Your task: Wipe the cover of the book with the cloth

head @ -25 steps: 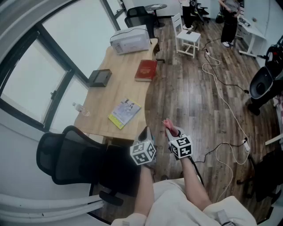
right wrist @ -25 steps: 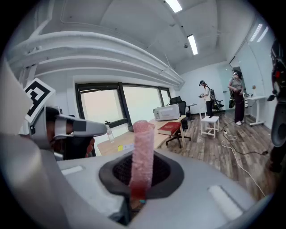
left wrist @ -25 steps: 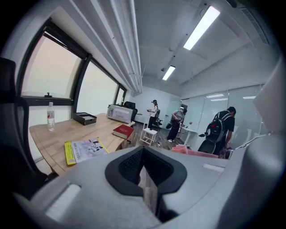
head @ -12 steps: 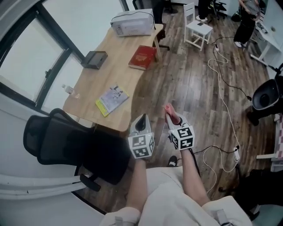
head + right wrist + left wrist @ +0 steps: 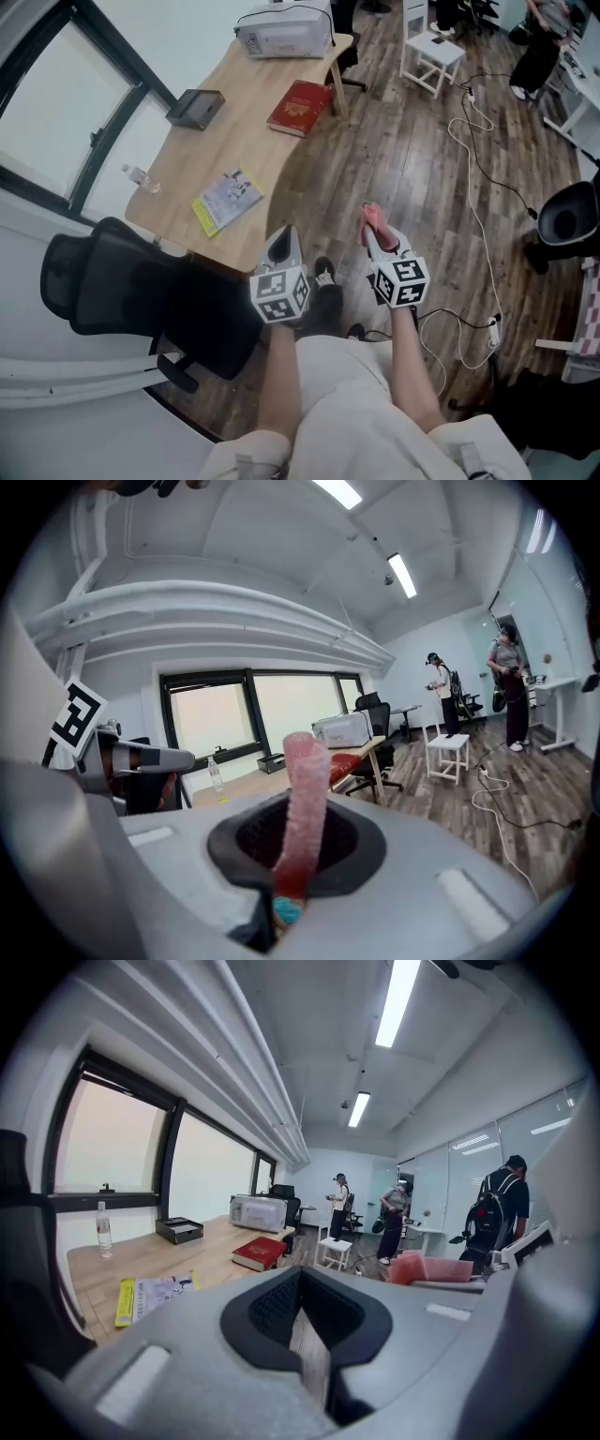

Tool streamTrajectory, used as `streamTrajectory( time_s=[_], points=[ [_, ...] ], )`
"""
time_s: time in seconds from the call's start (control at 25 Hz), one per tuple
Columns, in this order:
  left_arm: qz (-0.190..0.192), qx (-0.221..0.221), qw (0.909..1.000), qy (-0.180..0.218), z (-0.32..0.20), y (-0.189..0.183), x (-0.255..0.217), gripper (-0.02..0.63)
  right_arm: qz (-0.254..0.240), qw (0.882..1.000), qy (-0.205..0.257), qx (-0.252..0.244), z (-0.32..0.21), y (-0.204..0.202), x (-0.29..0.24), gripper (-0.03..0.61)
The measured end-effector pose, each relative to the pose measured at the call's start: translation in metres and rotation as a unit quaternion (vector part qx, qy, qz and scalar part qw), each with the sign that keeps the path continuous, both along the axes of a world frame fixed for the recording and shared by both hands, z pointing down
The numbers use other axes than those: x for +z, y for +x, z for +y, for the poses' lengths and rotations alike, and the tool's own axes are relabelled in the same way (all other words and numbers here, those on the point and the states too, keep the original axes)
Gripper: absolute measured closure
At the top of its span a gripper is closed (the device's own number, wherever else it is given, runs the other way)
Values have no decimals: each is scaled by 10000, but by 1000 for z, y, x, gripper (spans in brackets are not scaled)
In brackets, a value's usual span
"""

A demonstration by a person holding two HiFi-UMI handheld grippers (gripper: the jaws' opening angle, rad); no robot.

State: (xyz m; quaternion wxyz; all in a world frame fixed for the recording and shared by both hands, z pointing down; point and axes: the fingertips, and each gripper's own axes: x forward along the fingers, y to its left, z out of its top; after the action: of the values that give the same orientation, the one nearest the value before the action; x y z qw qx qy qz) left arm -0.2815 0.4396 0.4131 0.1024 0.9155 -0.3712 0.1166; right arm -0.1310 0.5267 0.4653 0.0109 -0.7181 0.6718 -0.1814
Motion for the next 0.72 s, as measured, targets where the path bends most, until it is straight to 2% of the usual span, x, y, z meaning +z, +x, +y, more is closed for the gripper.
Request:
streamTrajectory(
  time_s=[0.24,0.52,0.72],
  points=[
    [69,-13,10000,2,-40,35,5,607,35,10000,58,-16,-35,34,1,555],
    [251,-125,9996,29,-110,76,7,606,-22,10000,16,17,-98,81,3,555],
    [456,-330,9982,-199,-176,89,12,606,156,9996,-214,-59,-151,107,7,555]
  ],
)
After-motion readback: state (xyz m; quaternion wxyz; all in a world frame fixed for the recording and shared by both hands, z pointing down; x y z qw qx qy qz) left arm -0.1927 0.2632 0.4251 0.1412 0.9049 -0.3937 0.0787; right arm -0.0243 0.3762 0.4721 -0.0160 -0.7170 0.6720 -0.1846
